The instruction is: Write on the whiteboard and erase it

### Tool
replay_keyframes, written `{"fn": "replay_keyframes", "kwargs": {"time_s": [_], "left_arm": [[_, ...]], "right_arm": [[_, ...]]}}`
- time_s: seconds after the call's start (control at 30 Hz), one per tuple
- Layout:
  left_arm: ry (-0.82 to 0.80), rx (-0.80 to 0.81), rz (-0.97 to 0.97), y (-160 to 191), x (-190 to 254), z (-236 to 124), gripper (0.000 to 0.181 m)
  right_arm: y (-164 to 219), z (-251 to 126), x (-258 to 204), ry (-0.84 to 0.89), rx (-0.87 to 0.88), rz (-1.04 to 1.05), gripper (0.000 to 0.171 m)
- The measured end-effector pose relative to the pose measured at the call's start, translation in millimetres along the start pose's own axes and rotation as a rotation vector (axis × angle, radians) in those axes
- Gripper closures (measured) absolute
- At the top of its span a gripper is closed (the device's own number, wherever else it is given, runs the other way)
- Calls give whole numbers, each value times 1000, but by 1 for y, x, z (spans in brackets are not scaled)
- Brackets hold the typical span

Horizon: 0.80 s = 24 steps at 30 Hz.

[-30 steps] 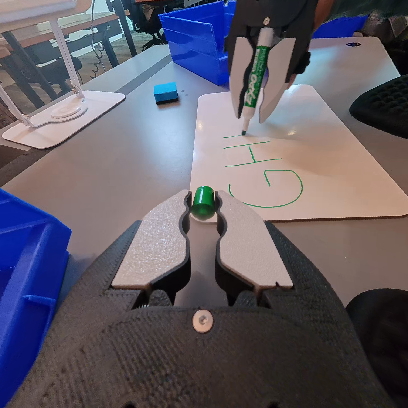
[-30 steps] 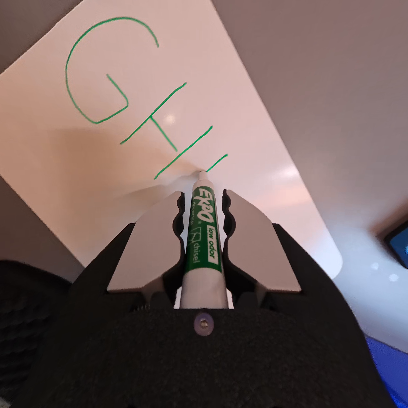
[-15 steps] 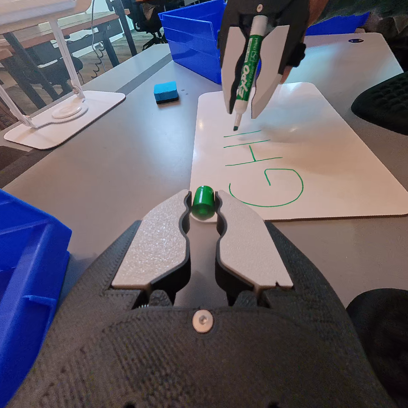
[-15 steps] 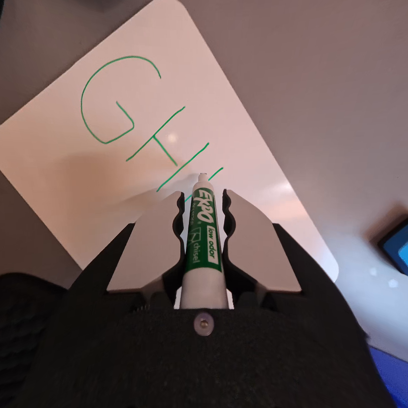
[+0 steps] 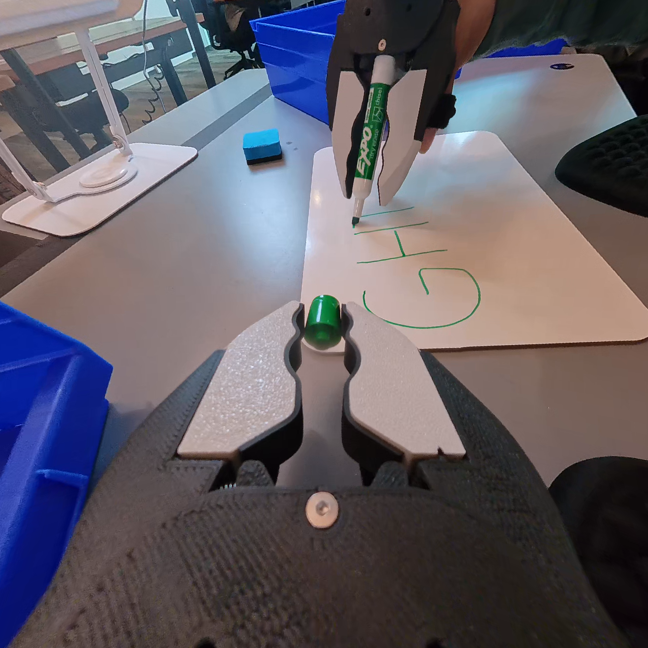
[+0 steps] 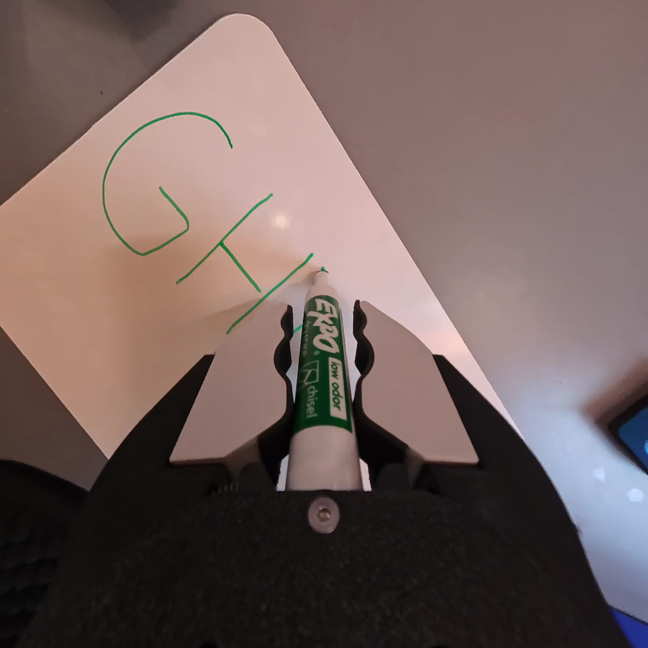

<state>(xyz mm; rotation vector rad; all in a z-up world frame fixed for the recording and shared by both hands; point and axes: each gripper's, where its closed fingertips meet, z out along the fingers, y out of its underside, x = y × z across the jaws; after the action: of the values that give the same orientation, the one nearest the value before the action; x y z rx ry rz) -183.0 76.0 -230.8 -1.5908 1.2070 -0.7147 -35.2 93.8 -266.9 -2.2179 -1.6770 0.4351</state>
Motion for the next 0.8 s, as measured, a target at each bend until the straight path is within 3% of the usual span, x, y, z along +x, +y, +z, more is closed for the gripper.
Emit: {"fn": "replay_keyframes", "kwargs": {"time_s": [0.3, 0.63, 0.8], "left_arm": [[0, -2, 2, 0, 0, 0, 161], [-2, -3, 2, 0, -1, 1, 162], [-6, -4, 3, 1, -1, 0, 161]], "right_arm": [[23, -14, 13, 50, -21, 48, 138], [31, -22, -45, -46, 2, 11, 138], [34, -17, -51, -46, -1, 7, 138]]}}
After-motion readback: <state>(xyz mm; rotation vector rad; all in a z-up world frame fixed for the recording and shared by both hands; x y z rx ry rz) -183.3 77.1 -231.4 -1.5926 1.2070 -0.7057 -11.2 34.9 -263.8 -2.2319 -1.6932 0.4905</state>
